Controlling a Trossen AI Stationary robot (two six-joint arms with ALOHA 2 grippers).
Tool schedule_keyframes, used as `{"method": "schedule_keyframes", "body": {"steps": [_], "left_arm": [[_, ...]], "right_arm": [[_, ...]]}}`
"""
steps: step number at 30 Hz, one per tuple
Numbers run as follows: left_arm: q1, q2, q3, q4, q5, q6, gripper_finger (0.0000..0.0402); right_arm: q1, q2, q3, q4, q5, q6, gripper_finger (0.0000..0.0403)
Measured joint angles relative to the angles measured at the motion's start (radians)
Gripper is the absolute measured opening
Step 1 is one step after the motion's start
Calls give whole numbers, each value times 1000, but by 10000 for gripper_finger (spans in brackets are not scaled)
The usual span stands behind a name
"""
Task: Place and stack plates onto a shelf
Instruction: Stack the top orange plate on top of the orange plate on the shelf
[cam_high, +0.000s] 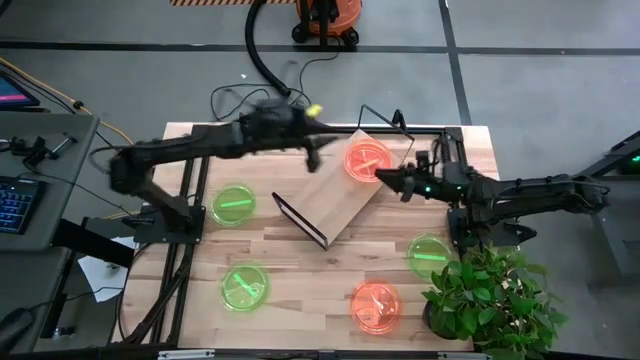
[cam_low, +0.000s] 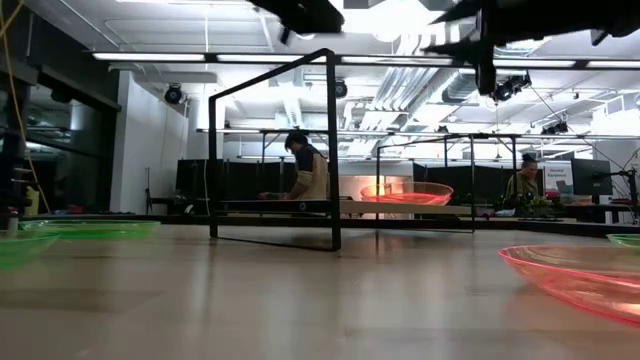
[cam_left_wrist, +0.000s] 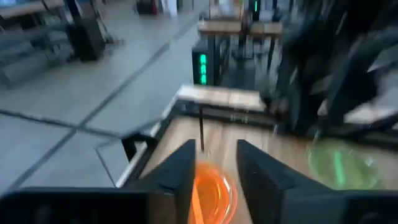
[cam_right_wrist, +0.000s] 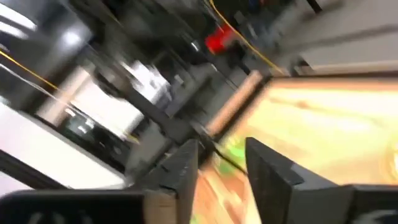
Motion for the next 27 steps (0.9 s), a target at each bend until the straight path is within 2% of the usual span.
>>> {"method": "schedule_keyframes", "body": {"steps": [4,6,11,14,20,27], "left_arm": [[20,-214,-168,147,5,-61,20],[26,-316,-276,250,5,-113,9],[19,-532,-535,516,4,-238,2],[15,-617,-637,596,5,-272,2],[11,-691,-693,629,3,-290,1],[11,-693,-693,634,-1,-290,0]], "right_arm": [[18,77,35,-180,6,53,35],[18,125,74,-289,8,63,10],[-15,280,191,-511,-3,53,6],[-55,371,216,-556,-77,18,4],[-135,505,217,-533,-221,-80,1],[-225,514,217,-530,-231,-122,0]]}}
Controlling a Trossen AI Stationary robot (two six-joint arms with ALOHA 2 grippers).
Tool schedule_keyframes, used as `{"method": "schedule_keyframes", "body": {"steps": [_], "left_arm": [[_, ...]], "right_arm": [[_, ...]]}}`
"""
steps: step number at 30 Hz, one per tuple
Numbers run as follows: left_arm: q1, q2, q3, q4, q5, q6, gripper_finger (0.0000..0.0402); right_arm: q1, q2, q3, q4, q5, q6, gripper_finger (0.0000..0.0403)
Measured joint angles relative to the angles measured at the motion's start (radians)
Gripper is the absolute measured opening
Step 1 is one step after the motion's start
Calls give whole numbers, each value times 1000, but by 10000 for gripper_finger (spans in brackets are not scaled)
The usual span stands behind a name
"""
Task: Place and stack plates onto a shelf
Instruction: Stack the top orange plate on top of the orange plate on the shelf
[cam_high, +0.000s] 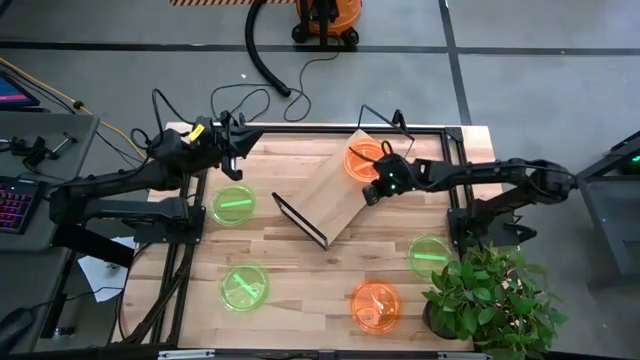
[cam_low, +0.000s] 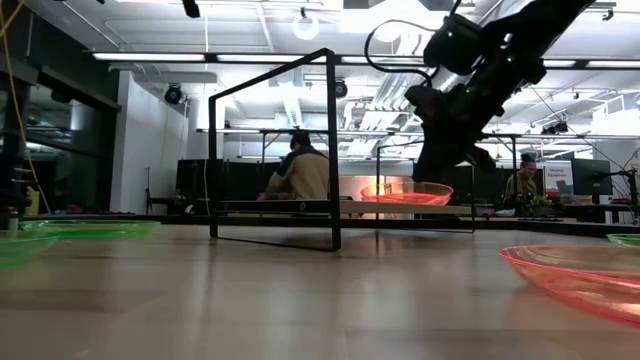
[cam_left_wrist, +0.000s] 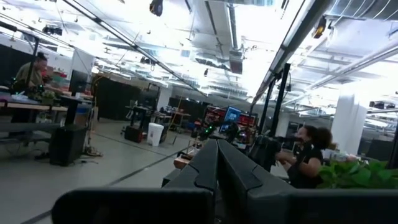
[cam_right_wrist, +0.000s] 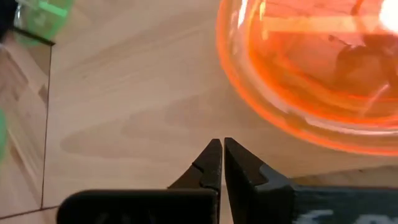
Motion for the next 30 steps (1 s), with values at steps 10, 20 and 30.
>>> {"method": "schedule_keyframes", "body": {"steps": [10,20,30], "left_arm": [[0,4,0,-11,0,0,0],[0,4,0,-14,-12,3,0],[0,4,0,-15,-15,2,0]], "right_arm": [[-68,5,0,-1,-98,-17,0],[-56,5,0,-37,-69,-13,0],[-95,5,0,-71,-79,12,0]]}}
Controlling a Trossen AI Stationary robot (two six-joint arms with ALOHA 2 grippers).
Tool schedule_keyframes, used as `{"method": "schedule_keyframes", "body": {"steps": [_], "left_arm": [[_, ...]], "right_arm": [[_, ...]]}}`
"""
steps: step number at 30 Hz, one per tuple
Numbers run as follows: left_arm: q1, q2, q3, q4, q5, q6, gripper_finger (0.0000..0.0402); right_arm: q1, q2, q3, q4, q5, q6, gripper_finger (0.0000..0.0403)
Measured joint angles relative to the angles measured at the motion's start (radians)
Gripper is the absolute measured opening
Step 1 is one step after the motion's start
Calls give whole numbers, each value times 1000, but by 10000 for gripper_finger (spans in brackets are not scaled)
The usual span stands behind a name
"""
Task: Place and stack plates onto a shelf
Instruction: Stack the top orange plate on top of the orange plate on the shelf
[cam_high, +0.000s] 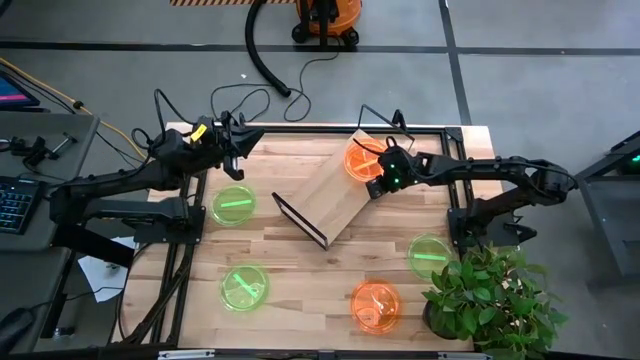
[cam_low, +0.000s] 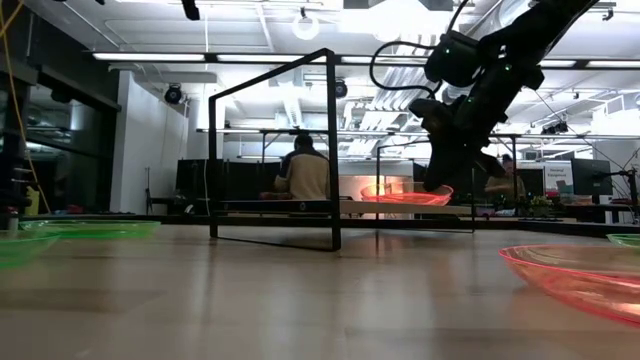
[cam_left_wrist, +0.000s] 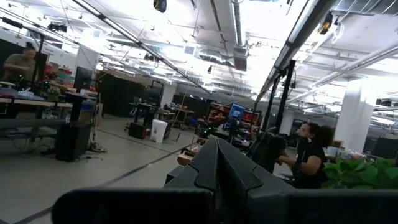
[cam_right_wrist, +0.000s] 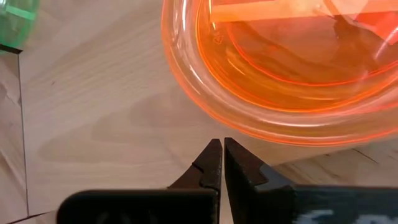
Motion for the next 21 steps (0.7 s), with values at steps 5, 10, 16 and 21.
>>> {"method": "schedule_keyframes", "body": {"steps": [5,10,16,21], "left_arm": [[0,0,0,0,0,0,0],[0,0,0,0,0,0,0],[0,0,0,0,0,0,0],[0,0,0,0,0,-1,0]], "right_arm": [[1,1,0,-18,34,33,0],[0,2,0,-27,88,87,0],[0,2,0,-21,124,113,0],[0,2,0,-6,149,168,0]]}}
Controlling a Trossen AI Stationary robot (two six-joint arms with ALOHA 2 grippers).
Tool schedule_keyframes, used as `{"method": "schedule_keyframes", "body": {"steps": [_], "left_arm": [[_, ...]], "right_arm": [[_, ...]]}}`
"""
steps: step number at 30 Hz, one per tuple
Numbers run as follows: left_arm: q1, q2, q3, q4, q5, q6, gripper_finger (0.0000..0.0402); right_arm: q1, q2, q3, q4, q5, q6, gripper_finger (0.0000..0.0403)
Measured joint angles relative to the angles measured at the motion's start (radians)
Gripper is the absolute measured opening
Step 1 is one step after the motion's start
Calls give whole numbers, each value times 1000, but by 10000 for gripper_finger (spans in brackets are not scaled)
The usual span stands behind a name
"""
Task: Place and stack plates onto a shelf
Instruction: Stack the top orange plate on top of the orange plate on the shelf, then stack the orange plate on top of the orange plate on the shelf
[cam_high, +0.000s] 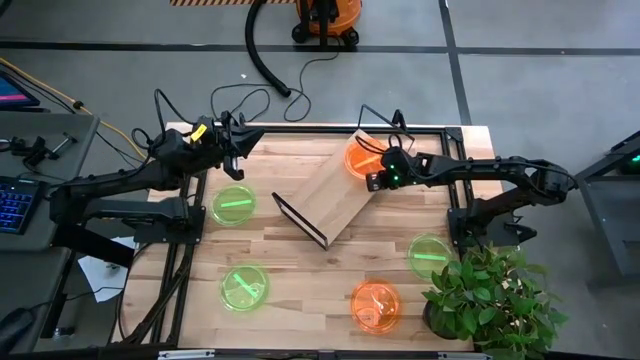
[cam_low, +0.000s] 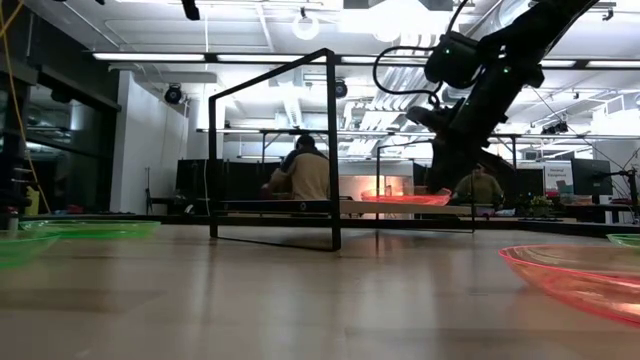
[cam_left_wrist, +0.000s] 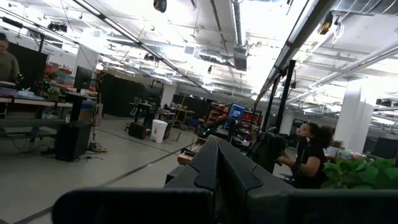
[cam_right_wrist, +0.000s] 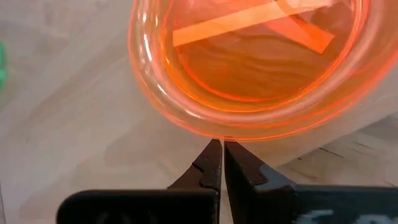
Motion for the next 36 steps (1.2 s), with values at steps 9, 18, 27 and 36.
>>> {"method": "schedule_keyframes", "body": {"steps": [9,18,27,36], "left_arm": [[0,0,0,0,-2,0,0],[0,0,0,0,-4,0,0],[0,0,0,0,-4,-2,0],[0,0,0,0,-4,-2,0]], "right_arm": [[0,0,0,14,41,46,0],[3,-142,0,41,-32,-116,0],[5,-360,0,44,-146,-223,0],[5,-422,0,44,-156,-222,0]]}}
